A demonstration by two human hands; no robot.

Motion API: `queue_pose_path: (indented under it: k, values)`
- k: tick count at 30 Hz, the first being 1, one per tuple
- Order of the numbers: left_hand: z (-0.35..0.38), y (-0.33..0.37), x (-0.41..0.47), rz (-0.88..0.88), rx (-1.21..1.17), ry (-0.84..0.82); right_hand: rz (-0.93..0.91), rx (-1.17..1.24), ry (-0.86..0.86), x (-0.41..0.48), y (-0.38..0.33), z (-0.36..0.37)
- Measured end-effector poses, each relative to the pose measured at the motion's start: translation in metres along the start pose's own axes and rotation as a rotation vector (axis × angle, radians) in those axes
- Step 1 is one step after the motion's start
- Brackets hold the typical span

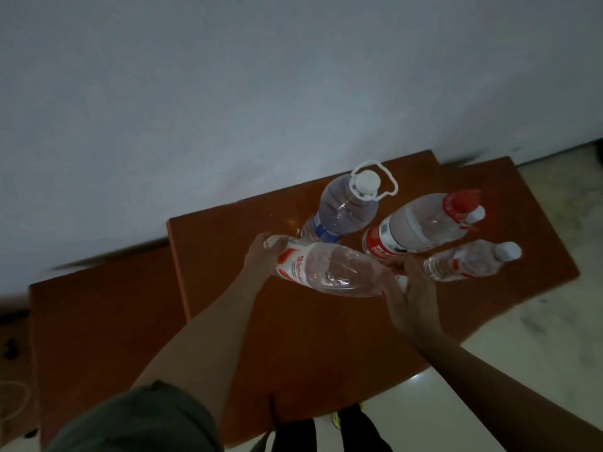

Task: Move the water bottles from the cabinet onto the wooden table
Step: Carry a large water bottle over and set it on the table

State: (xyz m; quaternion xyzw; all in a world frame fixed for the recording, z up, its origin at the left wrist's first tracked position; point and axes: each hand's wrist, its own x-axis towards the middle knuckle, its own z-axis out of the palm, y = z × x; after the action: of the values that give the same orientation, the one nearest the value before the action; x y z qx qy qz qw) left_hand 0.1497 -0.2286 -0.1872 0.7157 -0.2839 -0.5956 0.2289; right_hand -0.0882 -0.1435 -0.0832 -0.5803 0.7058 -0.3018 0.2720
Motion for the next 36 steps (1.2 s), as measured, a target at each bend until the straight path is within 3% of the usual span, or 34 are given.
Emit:
queue_pose_path:
  k: [7,14,22,27,36]
  values:
    - [0.022,-0.016,0.003,0.062,0.067,0.079,0.208,0.012,0.025,-0.007,0.031,0.000]
    - [0.008,-0.048,-0.059,0.014,0.174,0.182,0.165,-0.022,-0.080,-0.020,0.015,-0.016]
    - [-0.004,-0.097,-0.172,-0.061,0.223,0.439,-0.098,-0.034,-0.341,-0.037,-0.008,-0.039]
    - [0.005,-0.131,-0.250,-0.139,0.117,0.673,-0.410,0.071,-0.504,-0.052,-0.020,-0.047]
    - [0.063,-0.225,-0.435,-0.278,-0.403,1.103,-0.839,0.172,-0.910,-0.155,-0.053,-0.060]
